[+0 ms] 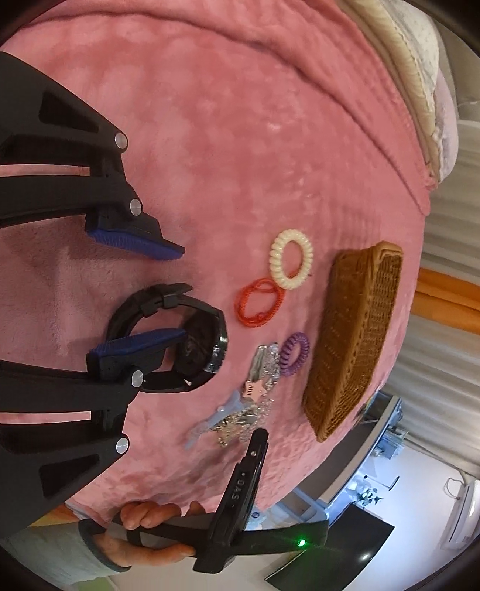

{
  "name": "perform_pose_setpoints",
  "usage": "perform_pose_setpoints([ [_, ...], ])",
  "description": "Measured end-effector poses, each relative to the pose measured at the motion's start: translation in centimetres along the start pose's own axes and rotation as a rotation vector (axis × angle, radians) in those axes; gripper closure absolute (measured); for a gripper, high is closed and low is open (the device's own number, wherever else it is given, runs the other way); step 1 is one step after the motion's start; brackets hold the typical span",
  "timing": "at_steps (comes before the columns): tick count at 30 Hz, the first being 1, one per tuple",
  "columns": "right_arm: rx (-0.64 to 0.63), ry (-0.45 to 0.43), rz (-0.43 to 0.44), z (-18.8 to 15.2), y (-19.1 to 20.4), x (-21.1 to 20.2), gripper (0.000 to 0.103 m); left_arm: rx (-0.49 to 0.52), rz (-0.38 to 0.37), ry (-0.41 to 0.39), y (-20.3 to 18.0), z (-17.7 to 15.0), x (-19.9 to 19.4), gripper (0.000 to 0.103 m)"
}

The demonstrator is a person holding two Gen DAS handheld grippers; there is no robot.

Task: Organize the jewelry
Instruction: 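Grasp the black watch with the left tool while the right tool grasps the clear bead bracelet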

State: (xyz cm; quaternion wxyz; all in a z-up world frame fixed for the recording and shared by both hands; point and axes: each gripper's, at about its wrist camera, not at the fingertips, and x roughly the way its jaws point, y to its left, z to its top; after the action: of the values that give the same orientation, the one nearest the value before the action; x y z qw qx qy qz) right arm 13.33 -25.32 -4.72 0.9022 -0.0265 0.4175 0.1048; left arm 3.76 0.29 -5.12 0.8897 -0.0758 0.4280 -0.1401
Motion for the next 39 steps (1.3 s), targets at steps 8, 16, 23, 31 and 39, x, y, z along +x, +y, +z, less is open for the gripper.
perform_pose_setpoints([
  [8, -0.052, 0.054, -0.017, 0.3, 0.5, 1.7, 0.082, 0.022, 0.034, 0.007, -0.7, 0.1, 0.8, 0.065],
  [16, -0.139, 0.021, -0.061, -0.3, 2.3, 0.9, 0.097, 0.053, 0.082, -0.009, -1.1, -0.2, 0.7, 0.091],
  [23, -0.149, -0.04, -0.061, -0.6, 2.8, -1.4, 0.097, 0.021, 0.042, -0.062, -0.9, -0.4, 0.0, 0.094],
  [31, -0.165, -0.11, -0.03, 0.1, 3.6, -5.5, 0.097, 0.04, 0.011, -0.141, -1.8, 0.8, -2.3, 0.094],
  [39, -0.166, -0.193, -0.017, 2.9, 4.0, -9.6, 0.097, 0.067, 0.008, -0.223, -2.7, 4.9, -4.5, 0.094],
])
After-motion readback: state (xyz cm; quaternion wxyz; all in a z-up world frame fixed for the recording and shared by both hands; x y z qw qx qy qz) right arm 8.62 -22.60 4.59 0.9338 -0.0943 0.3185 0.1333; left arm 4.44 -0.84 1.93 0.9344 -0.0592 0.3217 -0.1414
